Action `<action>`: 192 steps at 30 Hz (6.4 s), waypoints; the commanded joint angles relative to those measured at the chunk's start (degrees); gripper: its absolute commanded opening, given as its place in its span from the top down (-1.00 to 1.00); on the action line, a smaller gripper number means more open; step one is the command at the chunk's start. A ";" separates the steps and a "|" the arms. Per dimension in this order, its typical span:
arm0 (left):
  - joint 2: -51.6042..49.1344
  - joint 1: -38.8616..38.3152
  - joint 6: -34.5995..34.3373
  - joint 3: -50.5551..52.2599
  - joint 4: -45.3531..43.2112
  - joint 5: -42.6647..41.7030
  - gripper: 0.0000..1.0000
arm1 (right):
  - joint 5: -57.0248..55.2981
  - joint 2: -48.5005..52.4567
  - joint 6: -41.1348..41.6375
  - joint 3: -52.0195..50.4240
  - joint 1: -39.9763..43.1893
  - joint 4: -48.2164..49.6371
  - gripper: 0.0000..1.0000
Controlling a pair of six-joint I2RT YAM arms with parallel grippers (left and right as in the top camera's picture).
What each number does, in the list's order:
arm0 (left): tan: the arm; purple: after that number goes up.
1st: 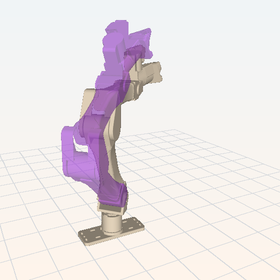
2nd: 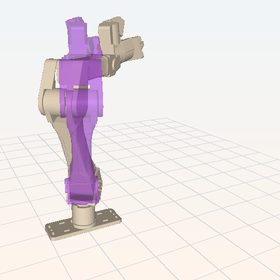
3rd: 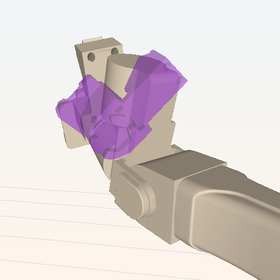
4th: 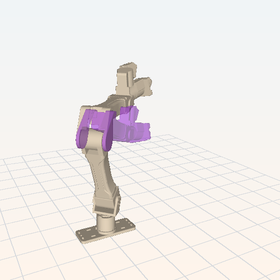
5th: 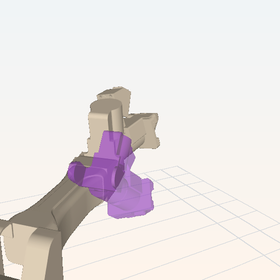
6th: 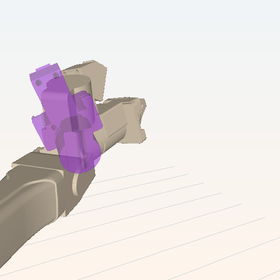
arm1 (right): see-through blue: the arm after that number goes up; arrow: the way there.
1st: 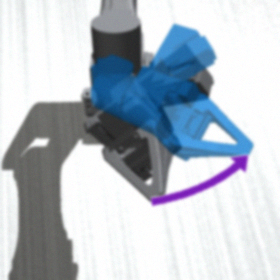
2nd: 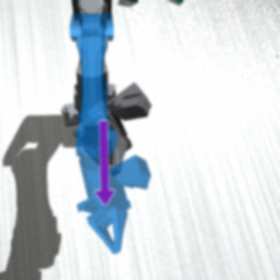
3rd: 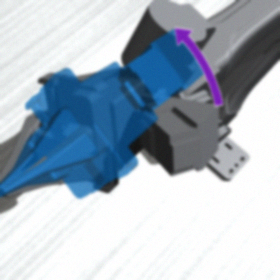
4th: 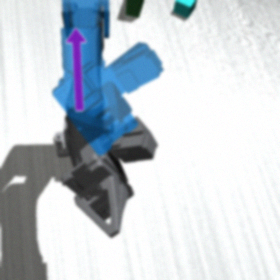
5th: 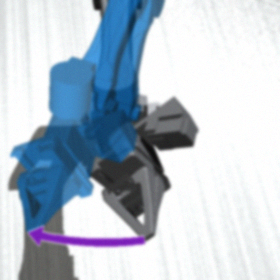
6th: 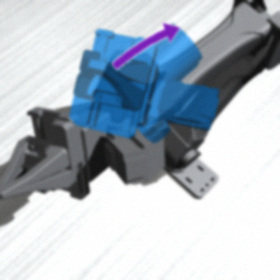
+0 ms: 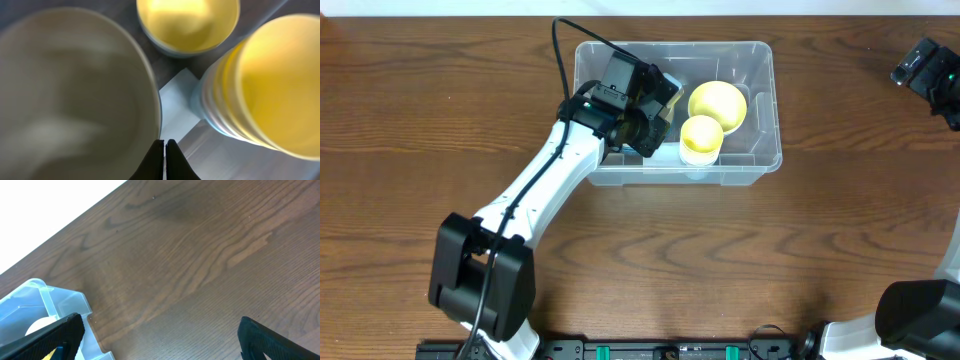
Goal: Pack container
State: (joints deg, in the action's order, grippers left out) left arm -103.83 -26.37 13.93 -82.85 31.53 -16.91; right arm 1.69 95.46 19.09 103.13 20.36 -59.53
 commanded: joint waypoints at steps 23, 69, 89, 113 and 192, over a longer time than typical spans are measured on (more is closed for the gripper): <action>23.67 0.57 -2.10 -0.72 5.68 2.62 0.00 | -0.20 0.04 0.79 0.57 0.22 -0.07 -0.98; 102.97 18.80 -15.98 67.91 -28.68 16.94 -0.96 | -0.20 0.04 0.79 0.57 0.22 -0.07 -0.98; 103.73 22.47 -16.00 82.62 -27.30 16.24 -0.96 | -0.22 0.04 0.79 0.57 0.22 -0.07 -0.99; 103.56 22.45 -15.98 82.62 -27.47 16.11 -0.96 | -0.20 0.04 0.79 0.57 0.22 -0.04 -0.98; 103.56 22.45 -15.98 82.62 -27.45 16.11 -0.96 | -4.44 -95.14 -12.50 -102.82 -25.24 55.43 -0.98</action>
State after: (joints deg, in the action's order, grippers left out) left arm -0.60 -4.16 -1.56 -1.32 1.96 -1.32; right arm -3.05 0.71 8.32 0.40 -5.41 -3.79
